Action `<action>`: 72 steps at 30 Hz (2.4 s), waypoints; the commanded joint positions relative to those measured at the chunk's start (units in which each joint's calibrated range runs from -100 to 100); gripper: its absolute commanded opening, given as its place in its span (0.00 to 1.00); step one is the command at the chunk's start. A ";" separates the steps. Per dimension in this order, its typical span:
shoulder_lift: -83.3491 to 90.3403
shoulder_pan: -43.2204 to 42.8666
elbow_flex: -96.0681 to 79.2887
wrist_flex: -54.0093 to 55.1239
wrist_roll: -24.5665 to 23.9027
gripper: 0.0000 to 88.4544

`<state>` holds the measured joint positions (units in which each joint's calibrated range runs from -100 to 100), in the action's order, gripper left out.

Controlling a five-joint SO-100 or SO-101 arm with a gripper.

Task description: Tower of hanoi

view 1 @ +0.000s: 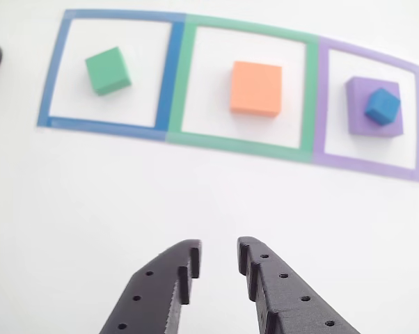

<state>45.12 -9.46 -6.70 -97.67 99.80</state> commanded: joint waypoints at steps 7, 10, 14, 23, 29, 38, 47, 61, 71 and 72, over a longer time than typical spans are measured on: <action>6.32 -3.85 -20.88 18.47 0.20 0.29; 10.40 -4.00 -33.14 29.32 0.20 0.34; 13.13 -4.00 -48.32 45.35 0.20 0.38; 6.24 -5.45 -73.13 87.03 0.20 0.42; -6.50 -8.35 -80.49 112.77 0.20 0.43; -28.22 -10.41 -79.12 137.05 0.20 0.43; -50.01 -10.10 -69.85 152.75 0.20 0.43; -65.56 -11.86 -58.04 158.26 0.20 0.43; -69.80 -13.08 -53.04 158.58 0.20 0.43; -69.96 -13.08 -52.86 158.58 0.20 0.43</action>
<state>-25.03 -21.90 -61.62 59.23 100.00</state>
